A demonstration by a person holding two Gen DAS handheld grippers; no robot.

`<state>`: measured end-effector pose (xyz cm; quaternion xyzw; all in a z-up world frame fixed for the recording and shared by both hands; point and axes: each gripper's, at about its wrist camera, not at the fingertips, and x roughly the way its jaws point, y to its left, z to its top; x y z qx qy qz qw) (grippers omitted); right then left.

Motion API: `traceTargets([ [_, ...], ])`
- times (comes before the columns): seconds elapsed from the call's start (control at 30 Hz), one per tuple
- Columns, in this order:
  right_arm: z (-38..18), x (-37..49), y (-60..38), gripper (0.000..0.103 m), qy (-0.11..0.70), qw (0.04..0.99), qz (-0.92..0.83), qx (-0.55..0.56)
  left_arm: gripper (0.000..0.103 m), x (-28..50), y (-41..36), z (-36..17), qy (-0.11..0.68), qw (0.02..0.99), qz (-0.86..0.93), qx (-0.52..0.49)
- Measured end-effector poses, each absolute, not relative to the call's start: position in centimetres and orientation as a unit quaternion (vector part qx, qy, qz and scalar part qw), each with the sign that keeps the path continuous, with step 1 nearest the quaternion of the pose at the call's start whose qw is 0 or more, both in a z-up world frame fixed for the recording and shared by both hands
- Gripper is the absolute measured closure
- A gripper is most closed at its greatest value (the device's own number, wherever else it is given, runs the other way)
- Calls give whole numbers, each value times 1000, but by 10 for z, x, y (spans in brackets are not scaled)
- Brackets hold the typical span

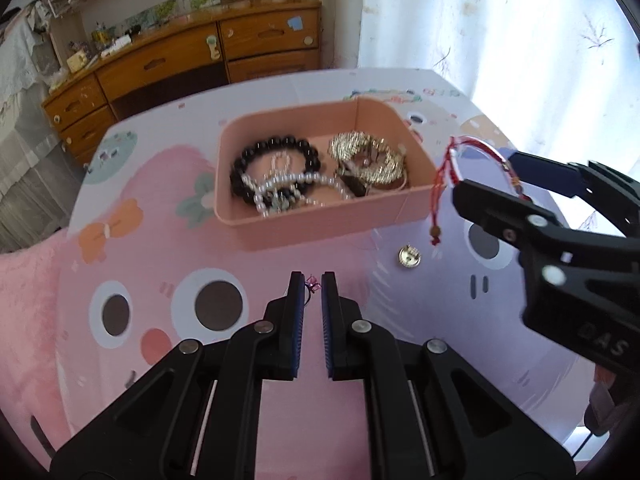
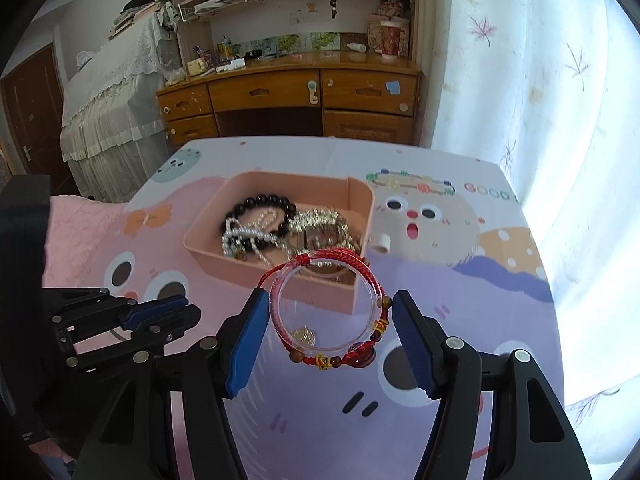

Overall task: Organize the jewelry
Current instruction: 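Carry the ring and red bracelet into the pink tray and release both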

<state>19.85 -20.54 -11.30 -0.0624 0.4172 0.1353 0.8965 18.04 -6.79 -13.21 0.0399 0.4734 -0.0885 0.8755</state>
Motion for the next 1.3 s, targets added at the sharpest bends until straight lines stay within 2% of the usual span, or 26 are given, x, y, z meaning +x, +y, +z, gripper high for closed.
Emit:
traceTargets([
  [0.4, -66, 241, -178, 39, 368, 917, 139, -69, 97, 217, -44, -67, 421, 902, -92, 35],
  [0.83, -69, 279, -156, 39, 387, 909, 133, -78, 97, 259, -34, -70, 423, 900, -103, -5],
  [0.9, -71, 281, -157, 36, 392, 908, 123, -80, 97, 261, -33, -71, 423, 900, -107, -12],
  [0.93, -72, 282, -158, 31, 395, 907, 119, -80, 96, 262, -33, -71, 426, 898, -111, -14],
  [0.97, -73, 283, -159, 26, 398, 907, 114, -81, 94, 264, -32, -72, 430, 896, -110, -14],
  [1.03, -74, 283, -163, 24, 399, 907, 105, -82, 81, 266, -31, -74, 440, 893, -95, -9],
  [1.1, -74, 282, -169, 24, 399, 908, 99, -80, 48, 267, -28, -75, 439, 895, -80, -8],
  [1.17, -73, 280, -178, 22, 399, 909, 92, -71, 36, 265, -21, -74, 431, 899, -75, -15],
  [1.3, -77, 271, -196, 21, 409, 907, 90, -40, 33, 261, -14, -76, 431, 901, -57, -11],
])
